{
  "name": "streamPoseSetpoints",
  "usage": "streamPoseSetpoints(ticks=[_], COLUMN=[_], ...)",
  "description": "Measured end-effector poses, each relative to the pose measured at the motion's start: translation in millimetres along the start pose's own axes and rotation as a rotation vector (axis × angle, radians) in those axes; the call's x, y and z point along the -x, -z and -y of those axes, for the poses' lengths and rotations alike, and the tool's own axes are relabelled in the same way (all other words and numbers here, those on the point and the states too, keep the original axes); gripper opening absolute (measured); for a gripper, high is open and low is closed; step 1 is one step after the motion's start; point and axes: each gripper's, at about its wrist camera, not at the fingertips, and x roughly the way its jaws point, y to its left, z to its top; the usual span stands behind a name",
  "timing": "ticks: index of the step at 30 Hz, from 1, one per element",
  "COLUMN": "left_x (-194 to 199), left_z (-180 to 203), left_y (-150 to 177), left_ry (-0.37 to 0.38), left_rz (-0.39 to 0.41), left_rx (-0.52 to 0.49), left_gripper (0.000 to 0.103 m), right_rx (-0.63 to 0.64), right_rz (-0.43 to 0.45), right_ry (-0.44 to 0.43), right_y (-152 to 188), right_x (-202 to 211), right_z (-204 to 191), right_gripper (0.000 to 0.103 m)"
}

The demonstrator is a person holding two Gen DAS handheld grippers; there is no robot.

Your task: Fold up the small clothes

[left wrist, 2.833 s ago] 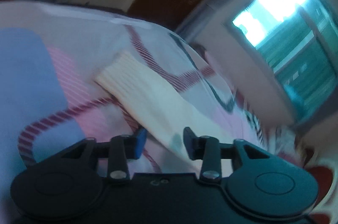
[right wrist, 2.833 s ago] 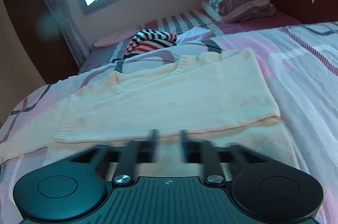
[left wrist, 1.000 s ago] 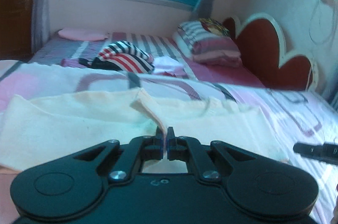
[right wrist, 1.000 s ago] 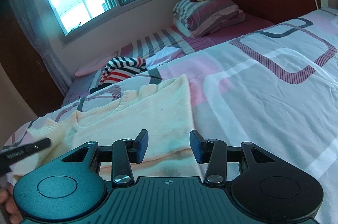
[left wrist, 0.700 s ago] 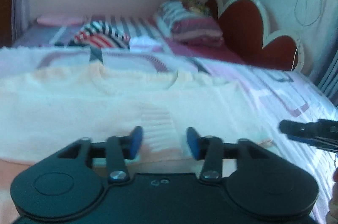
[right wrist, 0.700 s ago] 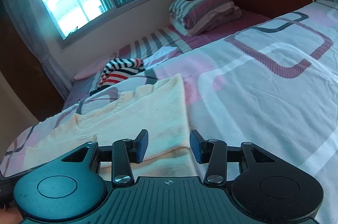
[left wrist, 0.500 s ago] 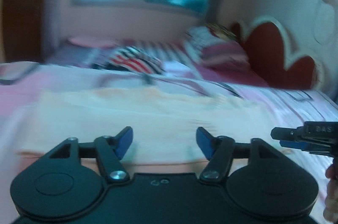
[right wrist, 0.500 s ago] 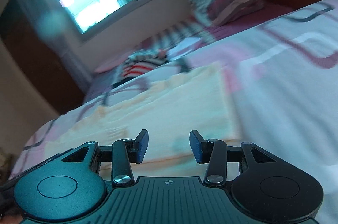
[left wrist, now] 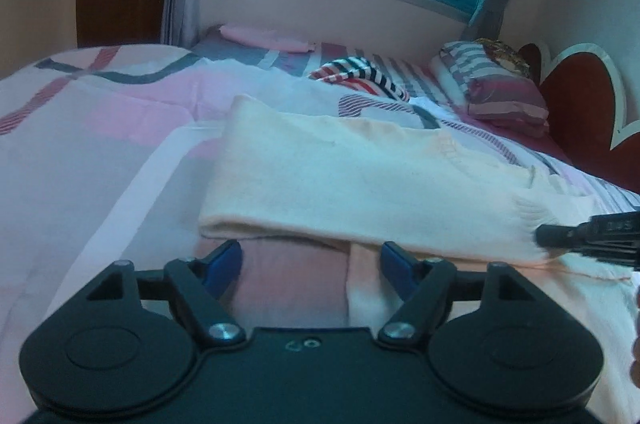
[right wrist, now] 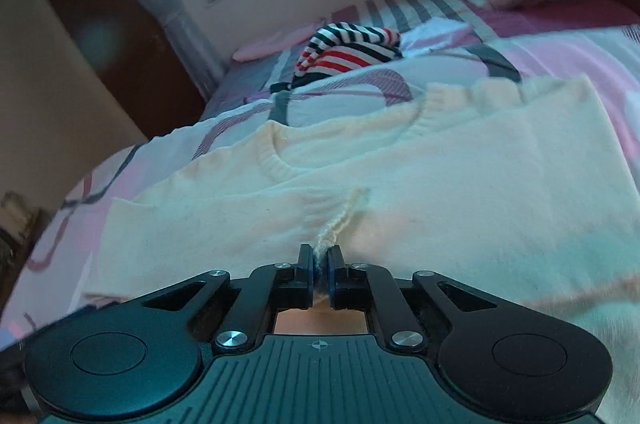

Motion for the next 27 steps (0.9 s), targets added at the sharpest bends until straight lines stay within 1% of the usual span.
streamPoseSetpoints(ticks=[2,4,6,8,9,10,11,13,15,17,21,27], left_x=[-5,-7,-8,-8,-10,-10,-11,-10,-10,-11,-10,-12], left_z=[-1,-1,2,7,8,8,9,13,17,21,22,23], left_y=[-4,-2,-1,0,0,0,0,0,0,1,0,0], left_ry=[-0.004,-0.011,-0.002,-0.014,-0.016,-0.005,0.006,0.016,0.025,0.017,0.029,0.030], left_rz=[-0.002,-0.002,-0.003,-0.003,0.000,-0.002,-0.003,0.005,0.002,0.002,-0.001,-0.006], left_rx=[-0.020,-0.048,-0.081,-0.122,-0.132,-0.131,-0.126,-0.136,-0.142,-0.143,-0.143,-0.141], left_gripper=[0.070,0.069,0.070,0.067,0.057,0.048,0.046,0.030,0.023,0.022,0.013,0.011], right_rx=[0.041,0.032,0.028,0.003,-0.012,-0.025,-0.038,-0.052,-0.052,-0.049,-0.066,-0.080], right_rz=[0.040,0.106,0.198,0.276,0.310,0.320,0.313,0.306,0.300,0.301,0.298,0.257], right_ry=[0.018,0.014,0.036,0.057,0.080,0.097,0.100,0.115,0.118,0.125,0.143,0.175], right_y=[-3,-12,-24,-34,-37,-40,-42,-40,-37,-35,-31,-20], right_x=[10,29,56,80,90,96,99,103,106,110,116,113], right_z=[-6,-4,2,13,22,31,39,51,57,58,71,83], right_gripper=[0.004,0.004,0.004,0.004,0.004,0.004,0.004,0.004,0.004,0.004,0.004,0.004])
